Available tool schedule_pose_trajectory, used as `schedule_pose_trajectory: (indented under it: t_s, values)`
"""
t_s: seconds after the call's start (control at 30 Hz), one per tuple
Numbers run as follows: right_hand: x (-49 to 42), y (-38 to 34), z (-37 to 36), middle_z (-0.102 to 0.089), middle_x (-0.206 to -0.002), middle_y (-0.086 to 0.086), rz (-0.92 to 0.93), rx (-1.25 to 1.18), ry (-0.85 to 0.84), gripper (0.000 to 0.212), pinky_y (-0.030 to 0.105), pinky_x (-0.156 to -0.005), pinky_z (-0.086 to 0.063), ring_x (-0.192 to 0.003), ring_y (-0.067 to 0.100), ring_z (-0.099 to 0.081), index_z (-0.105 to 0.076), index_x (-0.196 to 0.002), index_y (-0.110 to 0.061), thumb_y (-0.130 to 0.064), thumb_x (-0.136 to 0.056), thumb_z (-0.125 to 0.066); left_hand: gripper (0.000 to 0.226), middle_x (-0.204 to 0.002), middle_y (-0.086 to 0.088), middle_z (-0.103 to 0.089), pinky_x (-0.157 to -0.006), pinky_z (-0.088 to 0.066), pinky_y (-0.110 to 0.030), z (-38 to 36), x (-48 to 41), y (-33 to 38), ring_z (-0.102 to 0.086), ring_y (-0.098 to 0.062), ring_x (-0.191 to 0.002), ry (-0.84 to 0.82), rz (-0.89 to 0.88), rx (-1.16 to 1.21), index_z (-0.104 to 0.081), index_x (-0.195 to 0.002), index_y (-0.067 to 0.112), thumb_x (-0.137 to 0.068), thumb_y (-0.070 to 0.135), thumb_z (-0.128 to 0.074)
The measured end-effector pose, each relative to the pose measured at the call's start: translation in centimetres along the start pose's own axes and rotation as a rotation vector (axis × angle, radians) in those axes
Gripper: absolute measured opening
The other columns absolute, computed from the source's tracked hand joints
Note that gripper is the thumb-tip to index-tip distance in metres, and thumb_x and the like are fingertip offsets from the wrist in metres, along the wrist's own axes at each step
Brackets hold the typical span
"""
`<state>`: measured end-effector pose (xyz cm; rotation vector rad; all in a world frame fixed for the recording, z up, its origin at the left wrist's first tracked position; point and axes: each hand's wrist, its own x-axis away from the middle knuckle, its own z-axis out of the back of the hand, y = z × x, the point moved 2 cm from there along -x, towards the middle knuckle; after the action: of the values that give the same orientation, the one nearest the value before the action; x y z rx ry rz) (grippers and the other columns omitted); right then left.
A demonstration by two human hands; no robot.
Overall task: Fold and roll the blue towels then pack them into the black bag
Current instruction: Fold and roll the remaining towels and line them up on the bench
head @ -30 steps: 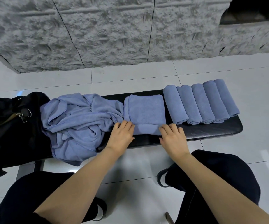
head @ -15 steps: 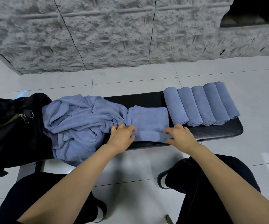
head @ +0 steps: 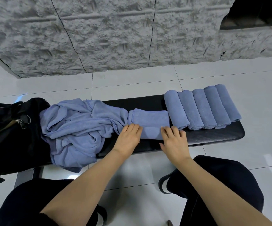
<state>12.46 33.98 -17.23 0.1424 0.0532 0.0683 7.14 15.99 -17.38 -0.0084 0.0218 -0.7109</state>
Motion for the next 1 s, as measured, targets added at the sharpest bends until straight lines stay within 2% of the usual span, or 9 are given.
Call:
schedule_pose_trajectory:
  t_s: [0.1, 0.23, 0.4, 0.53, 0.63, 0.8, 0.87, 0.93, 1.0]
  values:
    - [-1.3, 0.0, 0.4, -0.063, -0.082, 0.007, -0.06, -0.01, 0.013, 0.052, 0.039, -0.068, -0.042, -0.082, 0.032, -0.057, -0.064, -0.1, -0.007, 0.004, -0.049, -0.072, 0.06, -0.083, -0.005, -0.061, -0.077, -0.048, -0.03, 0.8, -0.9, 0.0, -0.057, -0.023, -0.073, 0.027, 0.035, 0.016, -0.065, -0.096, 0.008, -0.039, -0.005, -0.078]
    - [-1.3, 0.9, 0.9, -0.057, -0.058, 0.002, -0.012, -0.057, -0.032, 0.044, 0.035, -0.065, -0.031, -0.072, 0.028, -0.053, -0.06, -0.082, -0.01, 0.004, -0.042, -0.067, 0.057, -0.078, -0.001, -0.065, -0.084, -0.037, -0.028, 1.4, -0.5, -0.8, -0.059, -0.023, -0.071, -0.008, 0.017, 0.106, -0.063, -0.104, 0.013, -0.05, -0.001, -0.075]
    - [0.1, 2.3, 1.0, -0.065, -0.085, 0.0, 0.065, -0.198, -0.271, 0.034, 0.039, -0.081, -0.03, -0.098, 0.027, -0.051, -0.059, -0.109, -0.014, -0.019, -0.075, -0.059, 0.038, -0.104, -0.004, -0.06, -0.096, -0.032, -0.028, 1.8, 0.3, -1.4, -0.049, -0.025, -0.104, -0.281, 0.034, 0.411, -0.052, -0.126, 0.017, -0.088, 0.014, -0.047]
    - [-0.6, 0.9, 1.7, -0.065, -0.089, 0.005, -0.022, -0.099, -0.071, 0.05, 0.036, -0.065, -0.044, -0.075, 0.03, -0.058, -0.069, -0.098, -0.013, -0.002, -0.049, -0.078, 0.03, -0.092, -0.008, -0.053, -0.073, -0.035, -0.029, 1.4, -1.8, -2.2, -0.047, -0.024, -0.087, -0.416, 0.114, 0.48, -0.054, -0.12, 0.009, -0.095, 0.013, -0.037]
    - [-0.1, -1.3, 1.4, -0.063, -0.096, 0.007, 0.031, -0.045, 0.044, 0.052, 0.038, -0.069, -0.049, -0.082, 0.033, -0.06, -0.065, -0.105, -0.012, 0.001, -0.055, -0.075, 0.031, -0.103, -0.014, -0.054, -0.071, -0.028, -0.027, 0.8, -3.3, -2.3, -0.042, -0.021, -0.087, -0.474, 0.208, 0.421, -0.054, -0.115, 0.002, -0.098, 0.013, -0.03]
    - [-1.0, -2.5, 1.4, -0.064, -0.097, 0.012, 0.075, 0.021, -0.063, 0.059, 0.048, -0.083, -0.052, -0.092, 0.043, -0.06, -0.064, -0.103, -0.007, 0.008, -0.046, -0.071, 0.029, -0.12, -0.005, -0.047, -0.083, -0.033, -0.024, 0.0, -3.2, -1.4, -0.044, -0.023, -0.109, -0.274, 0.284, 0.465, -0.051, -0.119, 0.011, -0.092, 0.007, -0.042]
    - [-2.7, -2.3, 1.3, -0.065, -0.087, 0.009, 0.127, 0.013, -0.054, 0.055, 0.048, -0.082, -0.052, -0.087, 0.04, -0.062, -0.065, -0.095, -0.009, 0.007, -0.043, -0.076, 0.051, -0.12, 0.001, -0.046, -0.089, -0.039, -0.025, 0.4, -2.5, -1.0, -0.046, -0.018, -0.107, -0.111, 0.158, 0.419, -0.046, -0.129, 0.016, -0.081, 0.003, -0.059]
    - [-4.8, -1.8, 1.1, -0.068, -0.08, 0.007, 0.235, -0.011, -0.032, 0.054, 0.048, -0.083, -0.053, -0.086, 0.038, -0.065, -0.069, -0.088, -0.009, 0.003, -0.038, -0.082, 0.064, -0.117, -0.001, -0.053, -0.083, -0.049, -0.029, 0.0, -1.6, -0.5, -0.055, -0.019, -0.097, -0.018, 0.037, 0.345, -0.045, -0.133, 0.012, -0.074, 0.006, -0.068]
    - [-6.7, -1.6, 1.9, -0.07, -0.076, 0.004, 0.317, -0.043, -0.078, 0.045, 0.043, -0.083, -0.054, -0.087, 0.032, -0.068, -0.071, -0.081, -0.01, -0.001, -0.04, -0.086, 0.057, -0.121, -0.009, -0.055, -0.072, -0.057, -0.034, -0.2, -1.0, 0.0, -0.062, -0.023, -0.093, 0.003, 0.035, 0.375, -0.037, -0.137, 0.007, -0.085, 0.02, -0.056]
